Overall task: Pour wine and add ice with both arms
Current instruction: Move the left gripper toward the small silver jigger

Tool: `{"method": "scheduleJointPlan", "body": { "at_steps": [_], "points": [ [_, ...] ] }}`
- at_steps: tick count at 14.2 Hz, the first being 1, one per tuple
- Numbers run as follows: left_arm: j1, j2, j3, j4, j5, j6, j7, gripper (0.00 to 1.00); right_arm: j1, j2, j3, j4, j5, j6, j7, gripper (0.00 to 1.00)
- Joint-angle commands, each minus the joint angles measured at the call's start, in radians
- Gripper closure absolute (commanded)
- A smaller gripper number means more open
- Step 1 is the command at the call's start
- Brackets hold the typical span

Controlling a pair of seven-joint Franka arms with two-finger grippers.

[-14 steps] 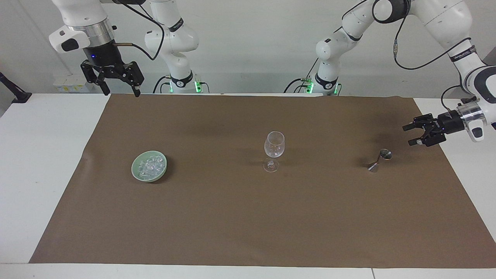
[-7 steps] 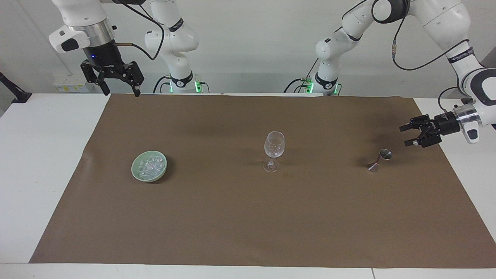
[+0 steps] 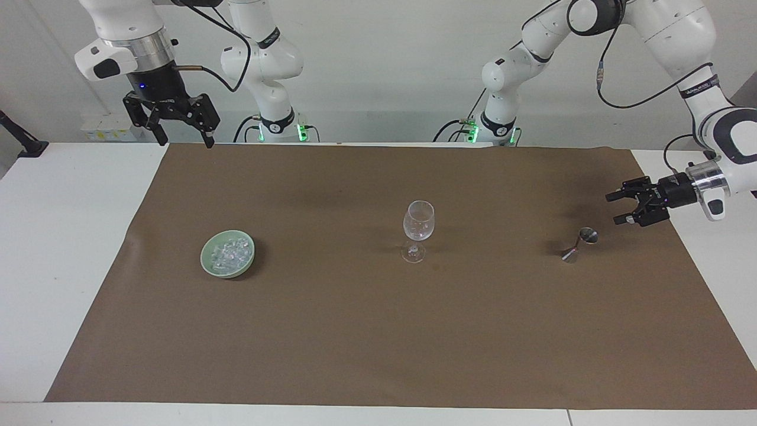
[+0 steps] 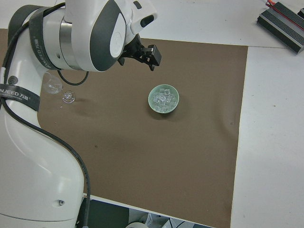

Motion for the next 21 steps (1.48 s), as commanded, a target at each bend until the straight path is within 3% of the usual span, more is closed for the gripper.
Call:
{"method": "scheduleJointPlan", "body": {
  "at_steps": [1, 3, 13, 19, 21],
  "points": [
    [0.013, 0.015, 0.004, -0.033, -0.042, -0.005, -0.009, 0.00, -0.006, -0.005, 0.003, -0.004, 0.017, -0.006, -0.018, 0.00],
    [0.014, 0.026, 0.004, -0.036, -0.069, -0.016, -0.031, 0.00, -0.006, -0.005, 0.003, -0.004, 0.017, -0.006, -0.018, 0.00],
    [0.086, 0.229, -0.004, -0.010, -0.221, -0.038, -0.149, 0.00, -0.006, -0.005, 0.003, -0.005, 0.017, -0.005, -0.018, 0.00],
    [0.070, 0.242, -0.014, -0.007, -0.301, -0.016, -0.221, 0.00, -0.006, -0.005, 0.003, -0.004, 0.017, -0.005, -0.020, 0.00],
    [0.075, 0.277, -0.042, -0.004, -0.307, 0.004, -0.217, 0.00, -0.006, -0.005, 0.003, -0.004, 0.017, -0.006, -0.018, 0.00]
  ]
}}
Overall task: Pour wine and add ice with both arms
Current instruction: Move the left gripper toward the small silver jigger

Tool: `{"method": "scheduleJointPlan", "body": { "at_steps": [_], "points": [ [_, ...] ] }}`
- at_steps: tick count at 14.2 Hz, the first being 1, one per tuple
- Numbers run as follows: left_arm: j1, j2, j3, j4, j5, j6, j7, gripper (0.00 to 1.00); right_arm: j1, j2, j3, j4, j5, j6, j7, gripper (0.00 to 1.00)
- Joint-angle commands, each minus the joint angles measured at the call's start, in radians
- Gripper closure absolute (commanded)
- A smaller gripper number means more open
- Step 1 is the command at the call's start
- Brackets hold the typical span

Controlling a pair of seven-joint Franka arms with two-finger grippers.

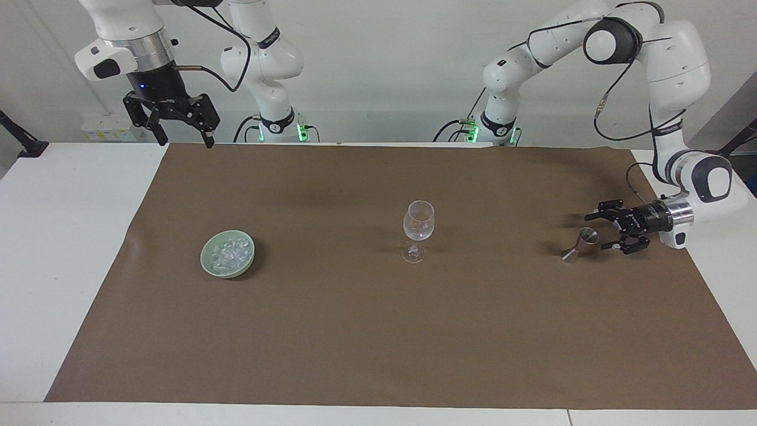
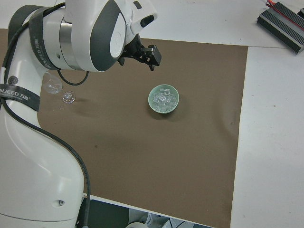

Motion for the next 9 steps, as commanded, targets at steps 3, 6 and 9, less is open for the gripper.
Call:
{"method": "scheduleJointPlan", "body": {
  "at_steps": [3, 6, 9],
  "points": [
    [-0.003, 0.058, -0.024, 0.021, -0.048, 0.031, -0.016, 0.00, -0.006, -0.005, 0.003, -0.004, 0.017, -0.005, -0.018, 0.00],
    [-0.005, 0.061, -0.034, 0.020, -0.071, 0.057, -0.018, 0.00, -0.006, -0.005, 0.003, -0.004, 0.017, -0.006, -0.018, 0.00],
    [-0.006, 0.068, -0.050, 0.020, -0.085, 0.080, -0.016, 0.00, -0.006, -0.005, 0.003, -0.005, 0.017, -0.005, -0.018, 0.00]
  ]
}}
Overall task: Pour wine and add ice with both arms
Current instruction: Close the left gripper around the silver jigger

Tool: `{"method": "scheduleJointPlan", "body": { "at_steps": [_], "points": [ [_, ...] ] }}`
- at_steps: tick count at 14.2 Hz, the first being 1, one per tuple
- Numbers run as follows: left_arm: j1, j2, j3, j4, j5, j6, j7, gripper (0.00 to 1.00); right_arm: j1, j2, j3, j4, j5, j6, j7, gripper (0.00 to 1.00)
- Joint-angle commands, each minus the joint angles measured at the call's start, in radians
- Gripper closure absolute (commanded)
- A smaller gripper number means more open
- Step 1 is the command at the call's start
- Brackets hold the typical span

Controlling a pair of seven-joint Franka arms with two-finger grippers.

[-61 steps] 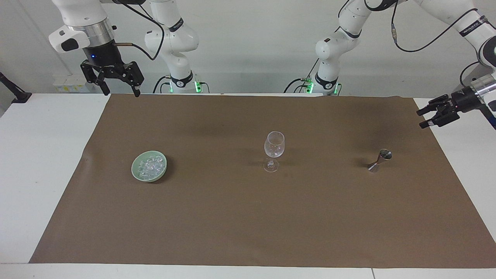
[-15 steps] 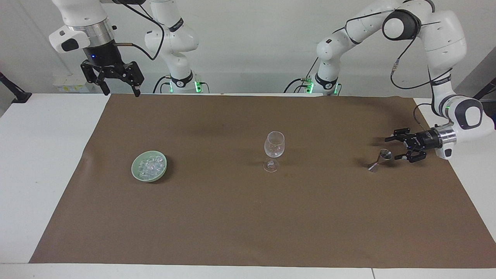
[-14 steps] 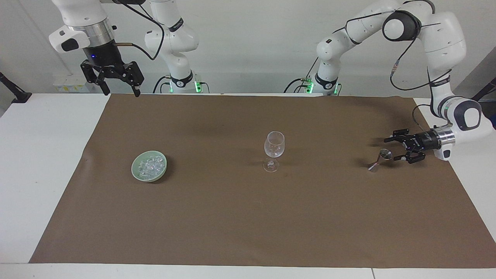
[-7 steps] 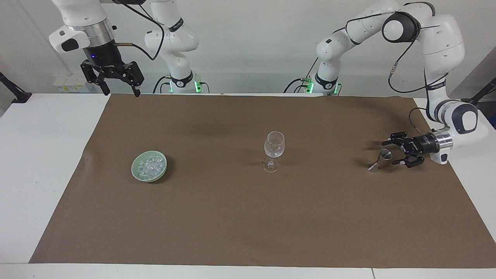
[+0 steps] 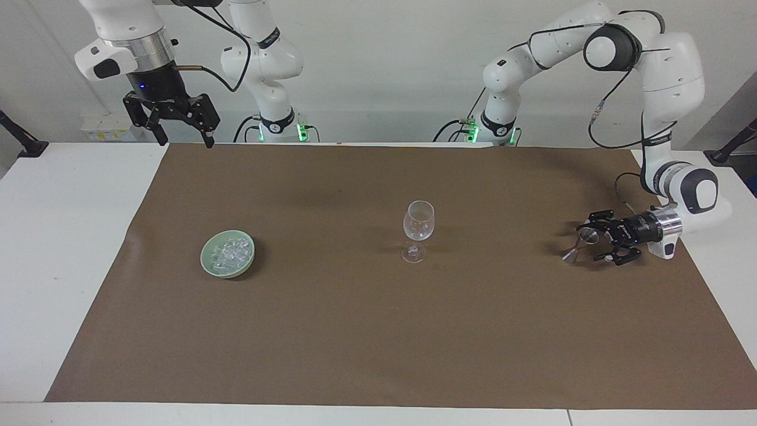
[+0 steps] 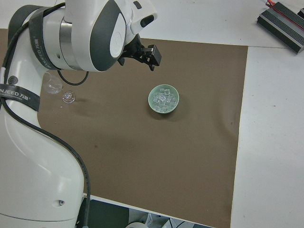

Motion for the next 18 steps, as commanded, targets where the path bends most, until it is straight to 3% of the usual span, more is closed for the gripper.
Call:
{"method": "scheduleJointPlan", "body": {
  "at_steps": [1, 18],
  "points": [
    [-0.005, 0.027, -0.009, 0.019, -0.020, 0.024, -0.012, 0.00, -0.006, -0.005, 0.003, -0.005, 0.017, -0.005, -0.018, 0.00],
    [-0.010, 0.032, -0.020, 0.020, -0.022, 0.024, 0.007, 0.00, -0.006, -0.005, 0.003, -0.005, 0.017, -0.006, -0.018, 0.00]
  ]
}}
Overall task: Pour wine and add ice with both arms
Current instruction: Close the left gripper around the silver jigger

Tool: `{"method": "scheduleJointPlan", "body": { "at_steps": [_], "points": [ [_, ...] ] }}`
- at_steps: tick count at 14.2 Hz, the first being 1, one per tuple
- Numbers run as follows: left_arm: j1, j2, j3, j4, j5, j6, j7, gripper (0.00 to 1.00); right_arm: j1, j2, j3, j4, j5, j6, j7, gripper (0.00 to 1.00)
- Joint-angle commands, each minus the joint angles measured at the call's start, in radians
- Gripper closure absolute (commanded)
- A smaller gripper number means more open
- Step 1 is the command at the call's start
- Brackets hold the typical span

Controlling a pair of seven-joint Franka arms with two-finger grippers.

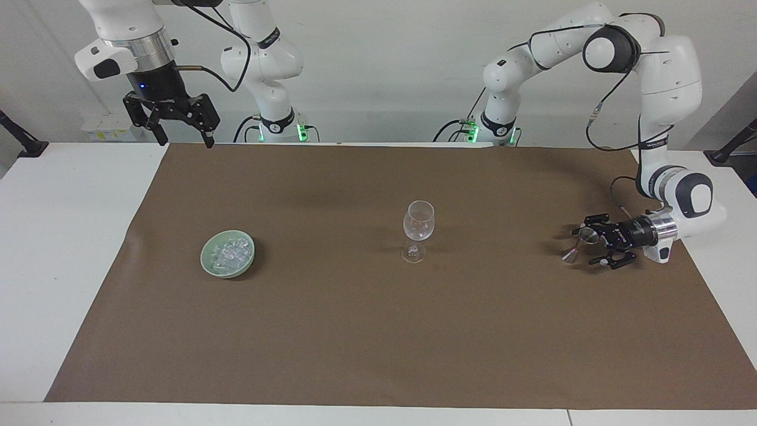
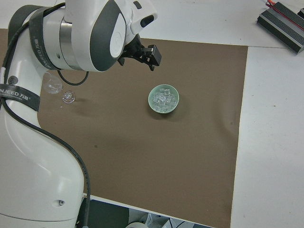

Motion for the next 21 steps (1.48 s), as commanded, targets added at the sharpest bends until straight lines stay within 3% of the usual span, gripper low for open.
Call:
{"method": "scheduleJointPlan", "body": {
  "at_steps": [1, 15, 21],
  "points": [
    [-0.009, 0.018, 0.002, 0.018, -0.025, 0.009, 0.004, 0.01, -0.006, -0.005, 0.003, -0.005, 0.017, -0.006, -0.018, 0.00],
    [-0.011, 0.019, 0.003, 0.010, -0.035, 0.010, 0.039, 0.28, -0.006, -0.005, 0.003, -0.003, 0.017, -0.005, -0.018, 0.00],
    [-0.009, 0.019, 0.003, 0.007, -0.035, 0.007, 0.061, 0.47, -0.006, -0.005, 0.003, -0.005, 0.017, -0.006, -0.018, 0.00]
  ]
}}
